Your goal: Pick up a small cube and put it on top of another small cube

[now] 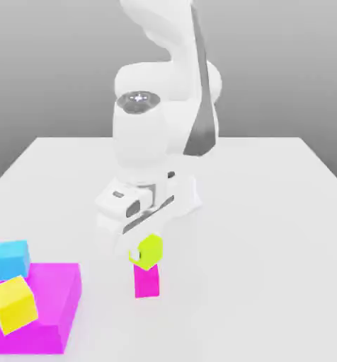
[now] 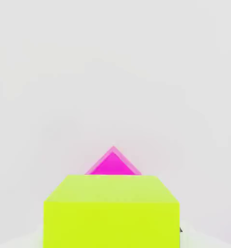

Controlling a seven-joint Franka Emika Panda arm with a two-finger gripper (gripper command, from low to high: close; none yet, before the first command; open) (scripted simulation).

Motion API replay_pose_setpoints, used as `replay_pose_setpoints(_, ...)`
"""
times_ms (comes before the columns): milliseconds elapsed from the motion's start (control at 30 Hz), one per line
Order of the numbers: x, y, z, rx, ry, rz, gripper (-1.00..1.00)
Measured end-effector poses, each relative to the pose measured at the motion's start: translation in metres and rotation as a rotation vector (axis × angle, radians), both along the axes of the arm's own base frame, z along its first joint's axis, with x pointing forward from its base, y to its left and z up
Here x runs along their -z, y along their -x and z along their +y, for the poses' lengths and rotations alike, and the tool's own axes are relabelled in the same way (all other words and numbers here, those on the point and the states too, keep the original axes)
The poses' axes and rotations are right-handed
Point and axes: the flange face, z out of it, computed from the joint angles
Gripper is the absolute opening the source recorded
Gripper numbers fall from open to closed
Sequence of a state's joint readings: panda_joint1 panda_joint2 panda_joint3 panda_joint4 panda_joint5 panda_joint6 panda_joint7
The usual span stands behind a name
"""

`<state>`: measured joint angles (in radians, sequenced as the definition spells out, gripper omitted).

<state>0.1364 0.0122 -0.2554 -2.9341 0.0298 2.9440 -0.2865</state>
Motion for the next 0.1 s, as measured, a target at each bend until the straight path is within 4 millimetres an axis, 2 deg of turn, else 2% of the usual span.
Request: replay_pose_setpoints(100,0.0,-0.0007,0.0057,-0.017,0.0,0.0,1.0)
